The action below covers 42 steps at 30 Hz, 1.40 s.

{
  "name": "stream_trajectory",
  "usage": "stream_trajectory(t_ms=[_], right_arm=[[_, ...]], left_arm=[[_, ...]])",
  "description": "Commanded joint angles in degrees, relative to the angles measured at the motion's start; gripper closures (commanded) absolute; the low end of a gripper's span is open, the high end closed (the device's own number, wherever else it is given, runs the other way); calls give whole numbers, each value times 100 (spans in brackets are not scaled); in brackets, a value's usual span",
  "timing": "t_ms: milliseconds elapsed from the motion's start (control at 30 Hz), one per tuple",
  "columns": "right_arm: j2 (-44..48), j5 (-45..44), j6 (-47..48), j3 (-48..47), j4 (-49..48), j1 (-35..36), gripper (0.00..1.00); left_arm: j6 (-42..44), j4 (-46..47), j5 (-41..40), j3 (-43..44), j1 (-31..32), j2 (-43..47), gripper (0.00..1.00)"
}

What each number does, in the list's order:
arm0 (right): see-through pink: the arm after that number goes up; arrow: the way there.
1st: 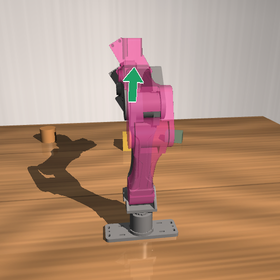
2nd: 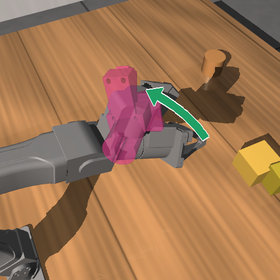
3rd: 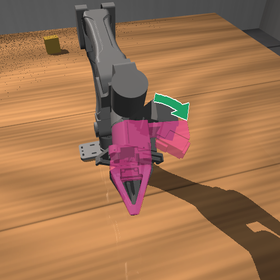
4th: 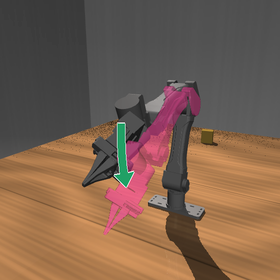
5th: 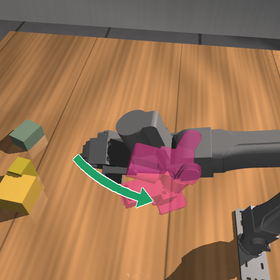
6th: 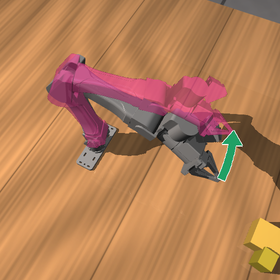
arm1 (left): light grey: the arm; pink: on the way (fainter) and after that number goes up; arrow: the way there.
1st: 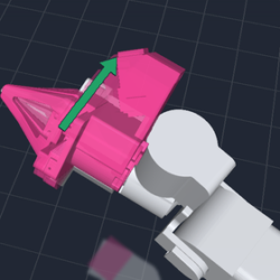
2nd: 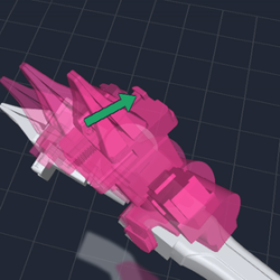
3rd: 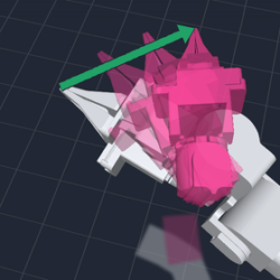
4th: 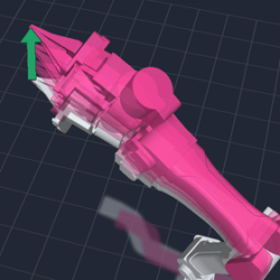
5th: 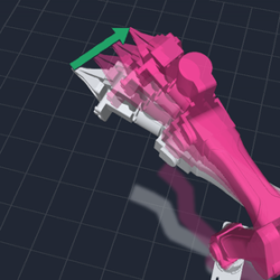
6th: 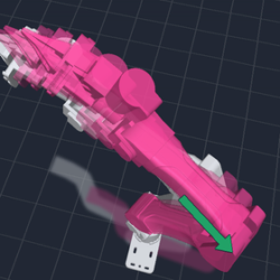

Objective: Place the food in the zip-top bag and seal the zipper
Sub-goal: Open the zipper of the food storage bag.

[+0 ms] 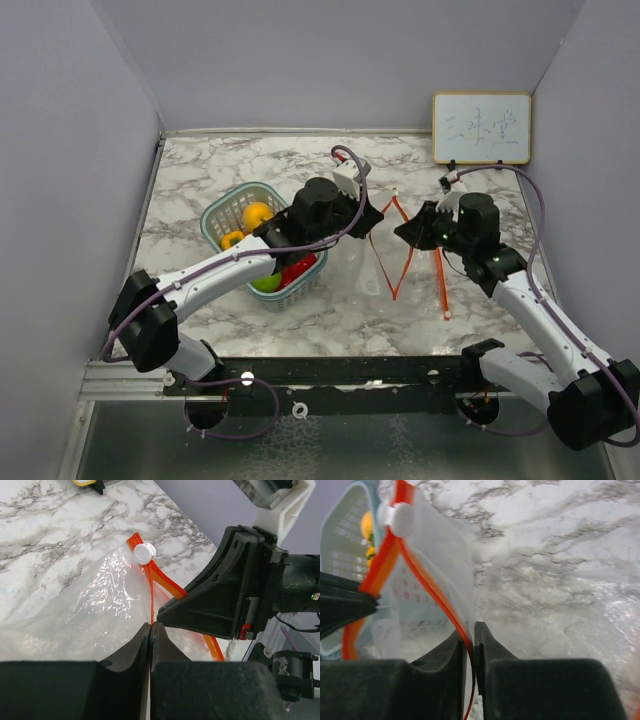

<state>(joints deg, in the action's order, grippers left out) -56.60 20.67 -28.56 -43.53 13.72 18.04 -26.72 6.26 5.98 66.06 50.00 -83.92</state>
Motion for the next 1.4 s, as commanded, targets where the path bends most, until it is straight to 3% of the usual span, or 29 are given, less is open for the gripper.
stream_trajectory(t_ms=[0, 167, 333, 533, 700, 867, 1067, 1200, 1367], right_arm=[[99, -1746, 29, -223, 651, 41, 94], [166, -2227, 86, -426, 772, 41, 99], [229, -2577, 94, -734, 782, 67, 99], [34, -1561, 122, -1061, 163, 127, 99], [-206, -1355, 120, -1257, -83, 270, 99], [-387, -1398, 126, -1363, -162, 448, 99], [-515, -1732, 138, -1481, -135, 687, 99], [-575, -1919, 166, -1540, -103, 804, 99], [-633, -2108, 183, -1618, -91, 1021, 99]], left_arm=[[369, -466, -725, 400, 1, 249, 100], [572, -959, -1570, 443, -7, 382, 99], [508, -1246, -1642, 600, -4, 222, 77], [430, -1032, -1218, 763, -8, 51, 48], [231, -982, -916, 901, -7, -1, 24], [-75, -753, -507, 920, -16, 53, 18], [-427, -556, -42, 754, -8, 60, 17], [-520, -463, -121, 561, 0, 15, 18], [-456, -588, -579, 504, 1, -162, 26]])
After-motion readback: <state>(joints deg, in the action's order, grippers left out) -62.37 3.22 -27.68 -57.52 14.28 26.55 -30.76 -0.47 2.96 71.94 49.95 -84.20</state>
